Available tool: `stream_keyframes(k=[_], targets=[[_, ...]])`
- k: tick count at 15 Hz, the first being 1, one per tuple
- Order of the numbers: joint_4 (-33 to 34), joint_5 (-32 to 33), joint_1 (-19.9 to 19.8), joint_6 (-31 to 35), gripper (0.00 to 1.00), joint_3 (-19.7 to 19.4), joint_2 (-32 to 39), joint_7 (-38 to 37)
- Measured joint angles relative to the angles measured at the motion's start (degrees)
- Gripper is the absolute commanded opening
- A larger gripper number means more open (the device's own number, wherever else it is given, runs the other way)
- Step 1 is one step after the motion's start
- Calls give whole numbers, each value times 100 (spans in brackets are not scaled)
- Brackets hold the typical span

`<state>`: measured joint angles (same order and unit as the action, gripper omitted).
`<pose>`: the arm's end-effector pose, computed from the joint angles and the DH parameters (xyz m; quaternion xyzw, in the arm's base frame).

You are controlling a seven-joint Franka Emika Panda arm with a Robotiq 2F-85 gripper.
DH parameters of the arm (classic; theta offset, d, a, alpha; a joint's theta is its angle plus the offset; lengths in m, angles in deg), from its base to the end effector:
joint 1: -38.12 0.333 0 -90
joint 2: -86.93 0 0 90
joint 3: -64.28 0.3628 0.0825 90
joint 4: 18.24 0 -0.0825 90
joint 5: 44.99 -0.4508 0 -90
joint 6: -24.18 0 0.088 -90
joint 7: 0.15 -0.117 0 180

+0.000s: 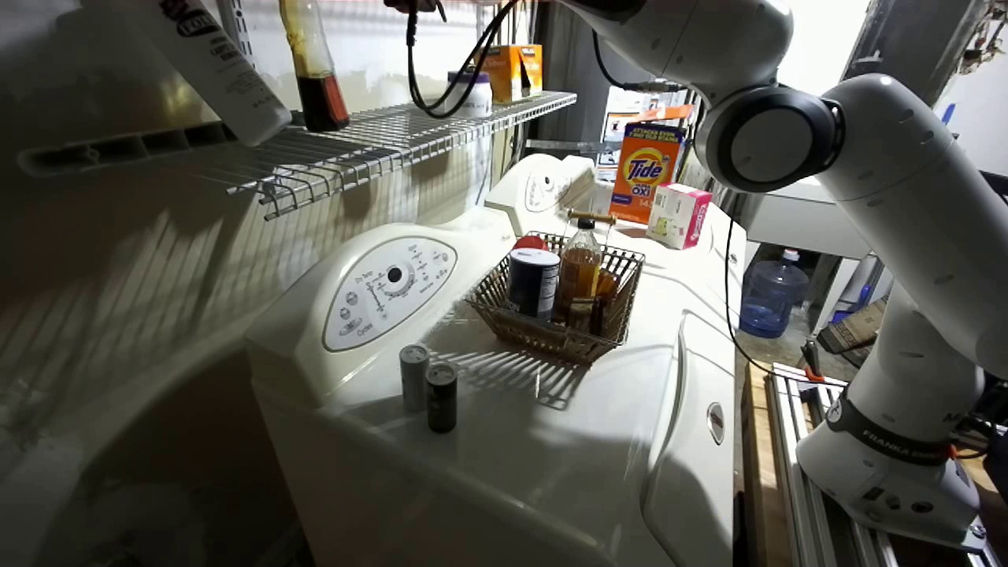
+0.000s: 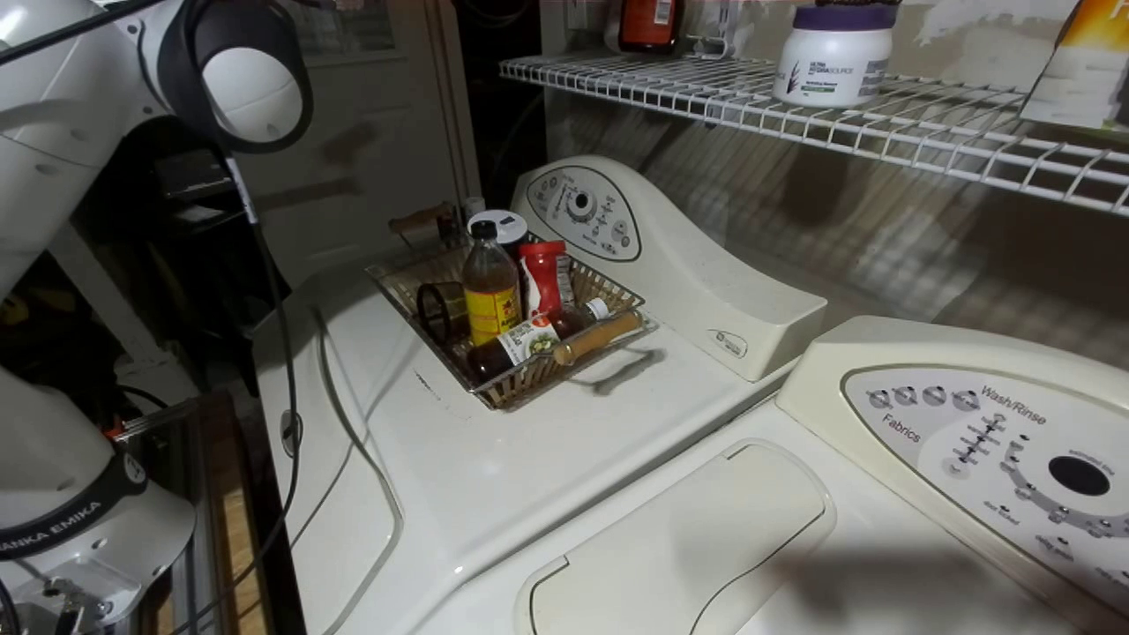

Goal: Put the bottle lying down upright

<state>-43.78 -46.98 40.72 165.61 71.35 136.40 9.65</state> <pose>0.8822 0.0734 0.7378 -0.8293 -0.0925 -0.5495 0.0432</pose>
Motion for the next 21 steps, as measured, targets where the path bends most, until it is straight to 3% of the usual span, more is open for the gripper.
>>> stream_keyframes(k=[2,3,4,8,21], targets=[[0,0,0,56,19,0,21,0],[0,0,0,96,51,0,37,0],[0,0,0,121,70,0,54,0],[3,0,2,308,97,0,93,3],[7,-14,-11,253,100,109,87,34]])
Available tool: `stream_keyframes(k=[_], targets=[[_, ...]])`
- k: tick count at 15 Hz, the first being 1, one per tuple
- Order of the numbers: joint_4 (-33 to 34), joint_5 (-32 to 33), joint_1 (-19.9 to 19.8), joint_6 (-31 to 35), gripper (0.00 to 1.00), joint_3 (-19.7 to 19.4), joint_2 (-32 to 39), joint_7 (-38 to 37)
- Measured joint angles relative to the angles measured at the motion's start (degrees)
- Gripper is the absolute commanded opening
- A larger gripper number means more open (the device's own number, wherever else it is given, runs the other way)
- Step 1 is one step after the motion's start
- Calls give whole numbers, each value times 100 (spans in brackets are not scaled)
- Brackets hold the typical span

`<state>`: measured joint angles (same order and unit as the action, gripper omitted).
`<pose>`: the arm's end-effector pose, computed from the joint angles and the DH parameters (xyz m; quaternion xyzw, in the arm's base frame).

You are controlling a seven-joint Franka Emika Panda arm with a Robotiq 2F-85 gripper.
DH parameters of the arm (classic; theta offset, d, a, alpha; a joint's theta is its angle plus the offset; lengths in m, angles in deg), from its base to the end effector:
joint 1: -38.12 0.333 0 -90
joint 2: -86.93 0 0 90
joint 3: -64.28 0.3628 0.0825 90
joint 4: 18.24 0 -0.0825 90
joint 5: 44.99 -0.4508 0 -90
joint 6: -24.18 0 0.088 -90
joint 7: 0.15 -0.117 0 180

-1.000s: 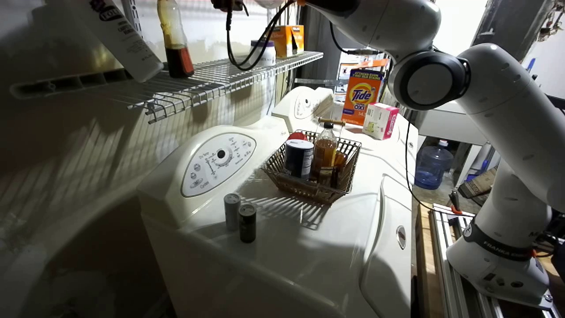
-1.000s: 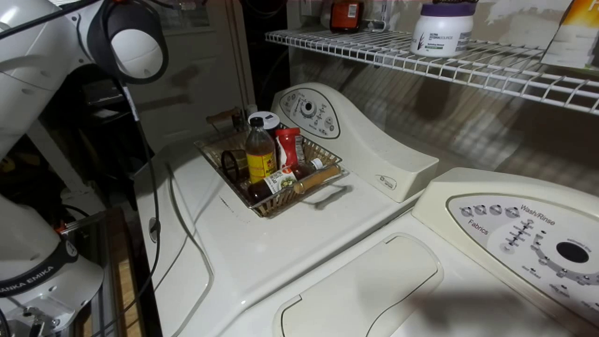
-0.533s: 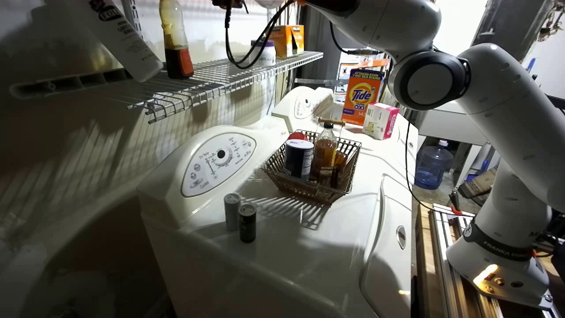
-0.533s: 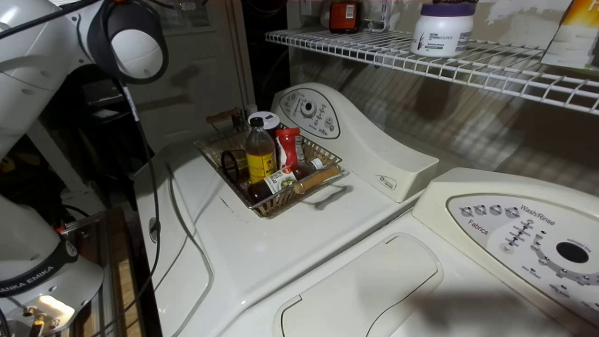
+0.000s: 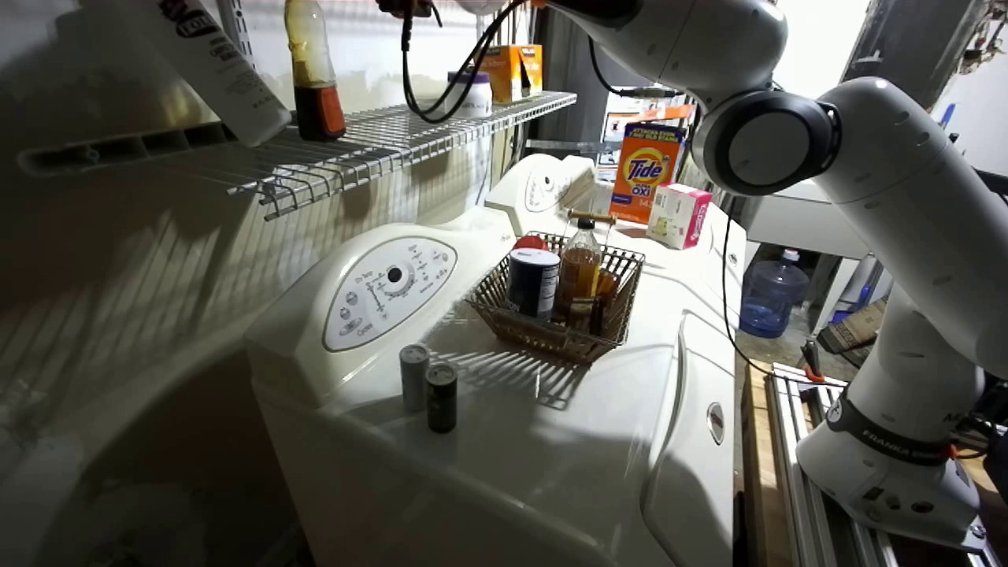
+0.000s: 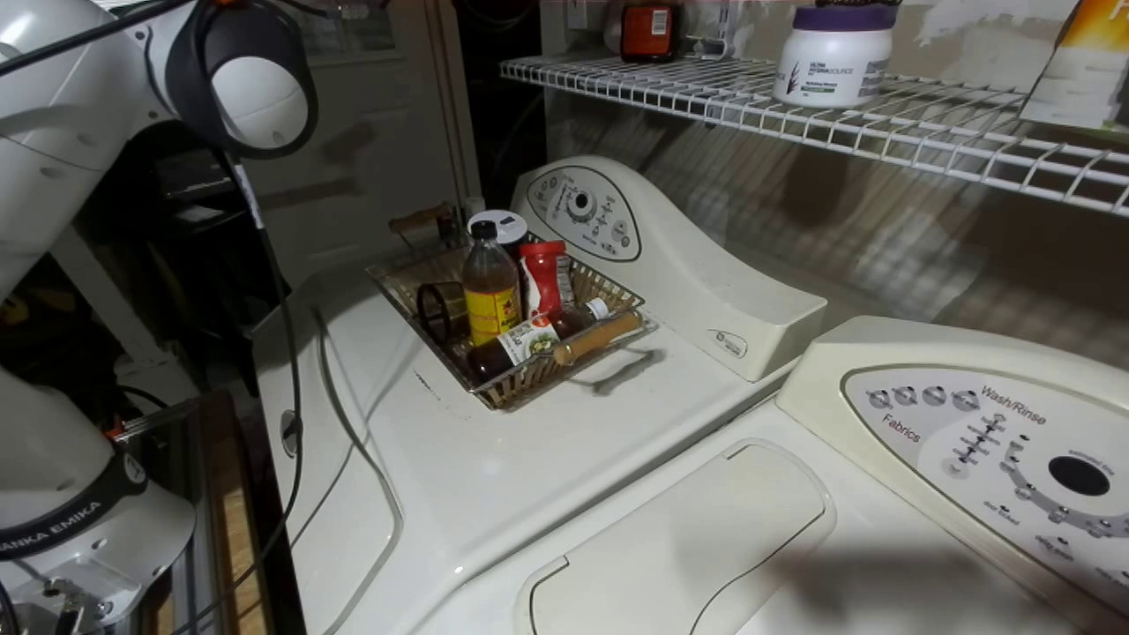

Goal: Put the bottle lying down upright

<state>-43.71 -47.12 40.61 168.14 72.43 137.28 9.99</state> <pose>0.8861 0.0757 0.7315 -0.8204 -0.0914 -0.5622 0.0508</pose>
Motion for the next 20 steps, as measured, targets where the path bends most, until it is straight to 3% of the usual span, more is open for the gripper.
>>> stream_keyframes(k=[9,20], targets=[[0,-62,-42,-506,100,69,-8,169],[1,-153,-161,-1988,100,131,-230,614]])
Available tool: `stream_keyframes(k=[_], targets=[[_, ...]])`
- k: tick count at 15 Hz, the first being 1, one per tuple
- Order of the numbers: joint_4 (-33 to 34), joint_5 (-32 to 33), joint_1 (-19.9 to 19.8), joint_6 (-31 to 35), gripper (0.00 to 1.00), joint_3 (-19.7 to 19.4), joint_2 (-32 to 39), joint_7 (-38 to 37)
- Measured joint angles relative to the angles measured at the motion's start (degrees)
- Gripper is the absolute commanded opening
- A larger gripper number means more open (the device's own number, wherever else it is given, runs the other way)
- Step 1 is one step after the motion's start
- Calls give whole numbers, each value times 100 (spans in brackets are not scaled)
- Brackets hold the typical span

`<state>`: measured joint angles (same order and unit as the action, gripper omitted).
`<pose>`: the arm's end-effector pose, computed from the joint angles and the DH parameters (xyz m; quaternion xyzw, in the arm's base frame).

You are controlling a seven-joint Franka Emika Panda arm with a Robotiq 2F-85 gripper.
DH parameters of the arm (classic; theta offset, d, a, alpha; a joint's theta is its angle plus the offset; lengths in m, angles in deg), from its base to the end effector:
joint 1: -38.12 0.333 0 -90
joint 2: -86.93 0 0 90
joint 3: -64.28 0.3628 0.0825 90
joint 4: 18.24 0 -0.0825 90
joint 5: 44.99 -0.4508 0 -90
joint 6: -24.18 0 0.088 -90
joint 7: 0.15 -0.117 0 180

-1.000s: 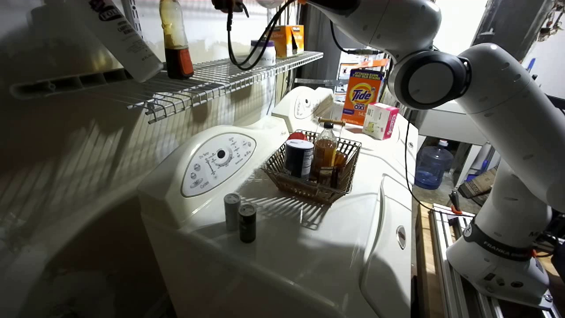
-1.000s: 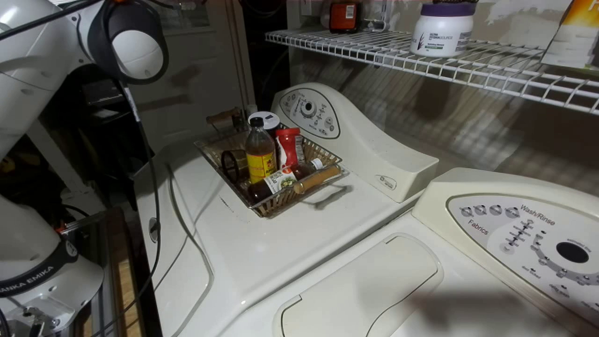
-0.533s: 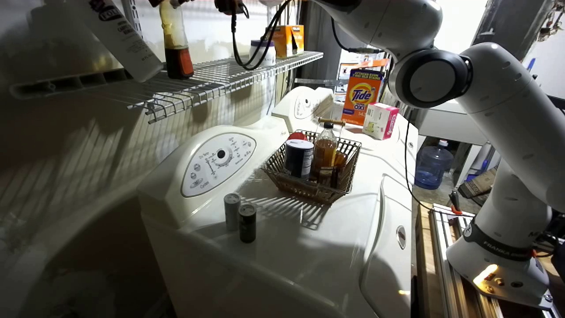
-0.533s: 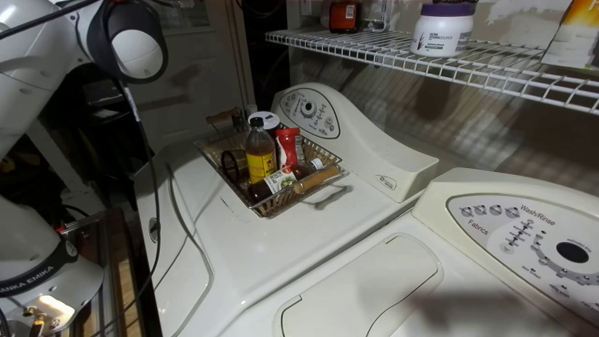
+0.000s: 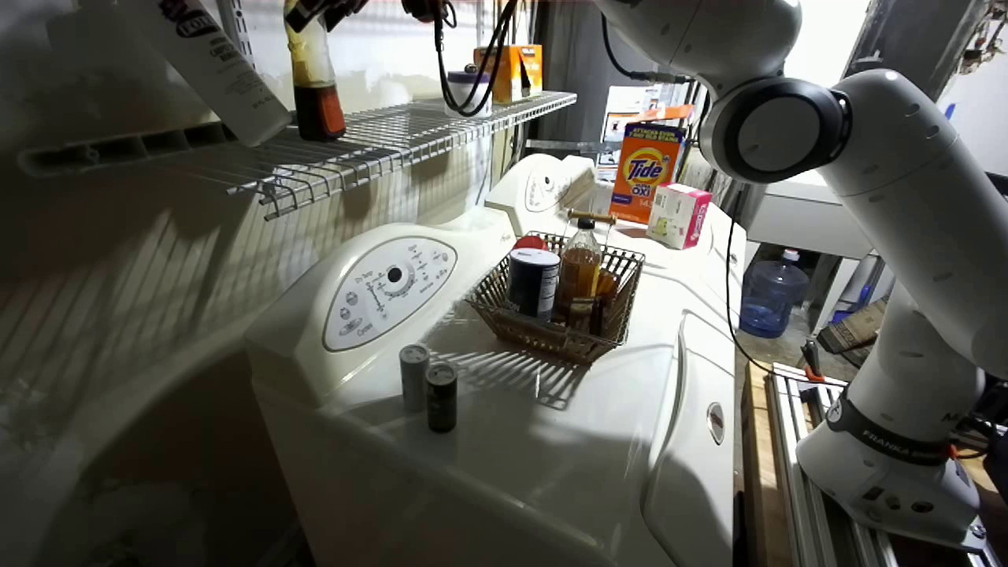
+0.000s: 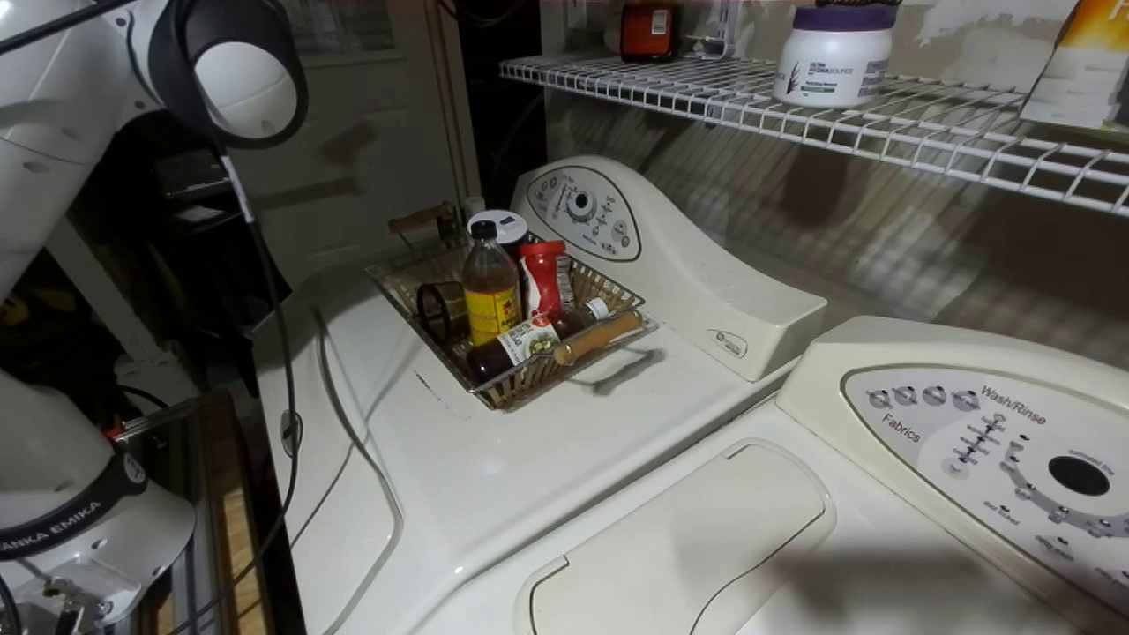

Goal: Put the bottle lying down upright

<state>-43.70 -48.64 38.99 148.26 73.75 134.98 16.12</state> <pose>0.8760 0.0663 0.7184 -0.8861 -0.1526 -0.4344 0.0527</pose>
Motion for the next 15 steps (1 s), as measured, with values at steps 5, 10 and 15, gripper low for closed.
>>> stream_keyframes(k=[5,10,15], targets=[[0,-169,-53,-348,100,22,-43,62],[0,-263,-85,-544,100,33,-43,62],[0,-266,-121,-1043,100,33,-66,67]])
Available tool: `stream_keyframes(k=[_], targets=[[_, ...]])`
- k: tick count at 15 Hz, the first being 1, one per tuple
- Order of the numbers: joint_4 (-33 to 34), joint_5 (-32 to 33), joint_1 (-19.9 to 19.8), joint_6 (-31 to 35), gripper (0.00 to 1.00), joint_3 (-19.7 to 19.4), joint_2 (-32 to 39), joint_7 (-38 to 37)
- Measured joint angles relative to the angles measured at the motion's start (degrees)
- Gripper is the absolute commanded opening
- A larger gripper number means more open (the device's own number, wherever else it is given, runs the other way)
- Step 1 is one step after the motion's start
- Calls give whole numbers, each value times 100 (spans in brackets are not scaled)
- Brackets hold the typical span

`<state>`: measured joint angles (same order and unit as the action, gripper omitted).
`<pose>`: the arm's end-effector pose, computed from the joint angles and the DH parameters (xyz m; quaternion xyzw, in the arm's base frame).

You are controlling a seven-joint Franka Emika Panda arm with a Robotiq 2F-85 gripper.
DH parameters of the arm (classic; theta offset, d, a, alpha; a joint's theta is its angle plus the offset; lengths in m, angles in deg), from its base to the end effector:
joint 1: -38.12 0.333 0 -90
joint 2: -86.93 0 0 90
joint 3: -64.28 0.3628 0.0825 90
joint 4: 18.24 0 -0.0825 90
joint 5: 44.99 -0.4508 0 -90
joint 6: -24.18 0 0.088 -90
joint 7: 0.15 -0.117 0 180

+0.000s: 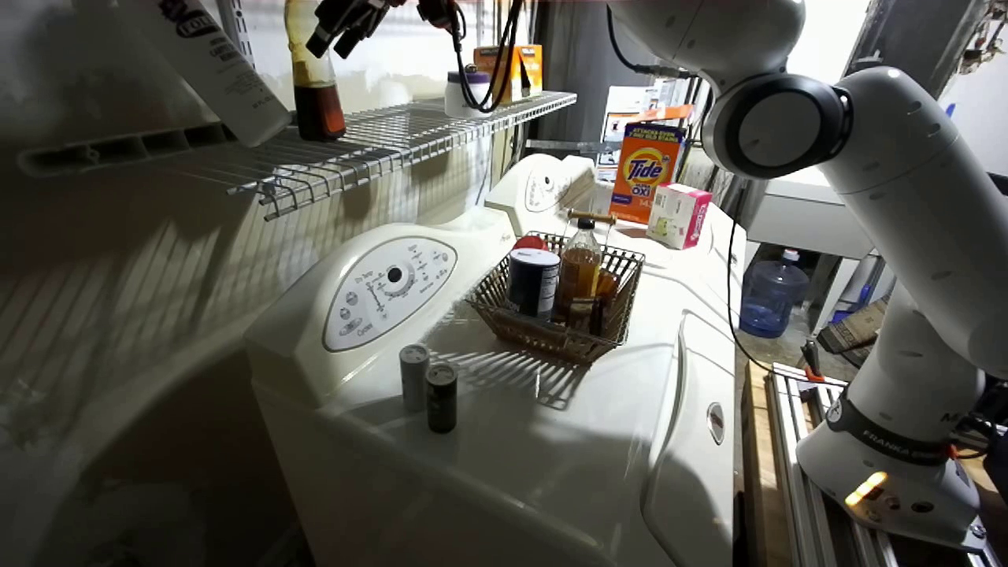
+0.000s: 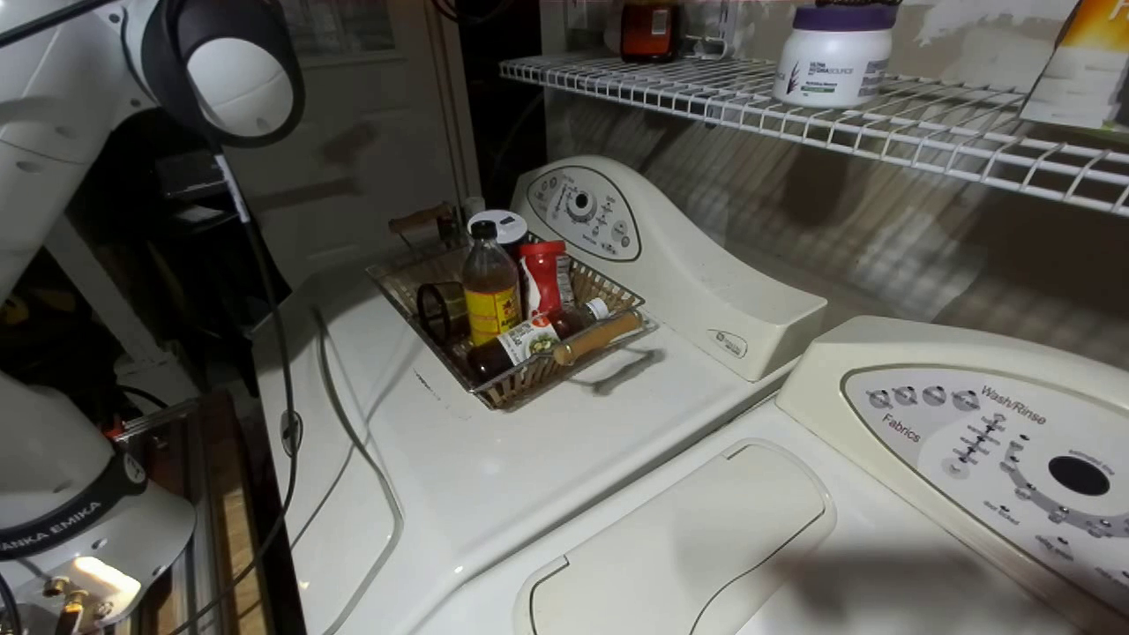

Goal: Put the bottle lying down upright

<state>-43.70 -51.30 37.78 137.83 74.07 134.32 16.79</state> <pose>0.8685 0.0572 0.7034 -0.9152 -0.1629 -0.3596 0.0805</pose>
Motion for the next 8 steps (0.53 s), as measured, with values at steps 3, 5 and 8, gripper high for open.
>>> stream_keyframes(k=[3,5,8], targets=[[0,-2,-14,-386,100,0,-27,9],[0,-10,-18,-568,100,0,-31,9],[0,-8,-15,-755,100,-14,-37,9]])
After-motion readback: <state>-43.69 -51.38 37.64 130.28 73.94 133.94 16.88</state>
